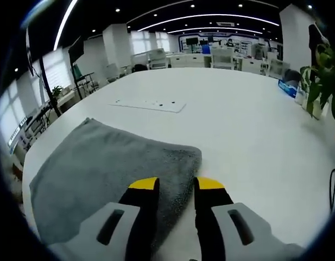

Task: Fold the towel on the table until its edges align and the towel forms a compact rectangular stack.

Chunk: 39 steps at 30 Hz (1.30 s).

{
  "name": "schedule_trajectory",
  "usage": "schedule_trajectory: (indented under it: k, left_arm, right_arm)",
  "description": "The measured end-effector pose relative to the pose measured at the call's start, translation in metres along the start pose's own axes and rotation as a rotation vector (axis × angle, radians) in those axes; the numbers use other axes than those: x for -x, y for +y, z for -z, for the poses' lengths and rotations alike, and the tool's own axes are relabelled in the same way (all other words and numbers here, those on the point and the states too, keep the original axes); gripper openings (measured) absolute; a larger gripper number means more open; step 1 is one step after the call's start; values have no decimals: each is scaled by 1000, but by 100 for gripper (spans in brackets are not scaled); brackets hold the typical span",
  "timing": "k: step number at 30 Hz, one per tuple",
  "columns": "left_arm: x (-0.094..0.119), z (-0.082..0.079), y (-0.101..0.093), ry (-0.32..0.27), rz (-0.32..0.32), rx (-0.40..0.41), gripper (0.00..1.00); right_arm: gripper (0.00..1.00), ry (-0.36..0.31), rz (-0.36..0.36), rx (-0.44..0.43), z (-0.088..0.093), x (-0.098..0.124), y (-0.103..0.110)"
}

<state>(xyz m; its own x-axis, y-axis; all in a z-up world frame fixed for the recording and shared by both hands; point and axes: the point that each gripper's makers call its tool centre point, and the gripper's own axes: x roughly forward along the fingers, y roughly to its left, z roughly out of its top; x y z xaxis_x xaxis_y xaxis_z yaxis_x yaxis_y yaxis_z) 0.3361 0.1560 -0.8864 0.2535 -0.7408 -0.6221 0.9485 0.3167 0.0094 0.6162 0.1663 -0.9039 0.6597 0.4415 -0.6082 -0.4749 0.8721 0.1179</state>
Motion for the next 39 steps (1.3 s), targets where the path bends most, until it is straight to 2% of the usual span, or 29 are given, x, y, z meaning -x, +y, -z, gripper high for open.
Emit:
schedule_trajectory:
  k: [6,14,19,21,23,28,31,34,39]
  left_arm:
    - [-10,0,-6,8,29,3,20]
    - [-22,11,-16,50,46,7,20]
    - [-23,13,-16,45,24,19,19]
    - [-23,13,-15,42,14,23,17]
    - [-23,14,-9,41,-24,20,12]
    - [-25,12,-8,38,-32,35,11]
    - [-26,12,-7,34,-34,39,9]
    - [-26,13,-7,31,-41,15,8]
    - [-25,13,-4,21,-38,38,5]
  right_arm:
    - [22,1,5,-17,1,-1,-2]
    - [20,-10,1,-42,3,-8,-6]
    - [19,-13,5,-45,2,-9,-7]
    - [18,-15,6,-43,1,-11,-8]
    - [17,-16,9,-37,1,-13,-8]
    - [16,-19,13,-43,-2,-15,-11]
    - [13,-36,40,-80,-4,-14,-18]
    - [9,-39,34,-103,-3,-16,-21]
    - [4,-44,17,-148,-3,-13,-12]
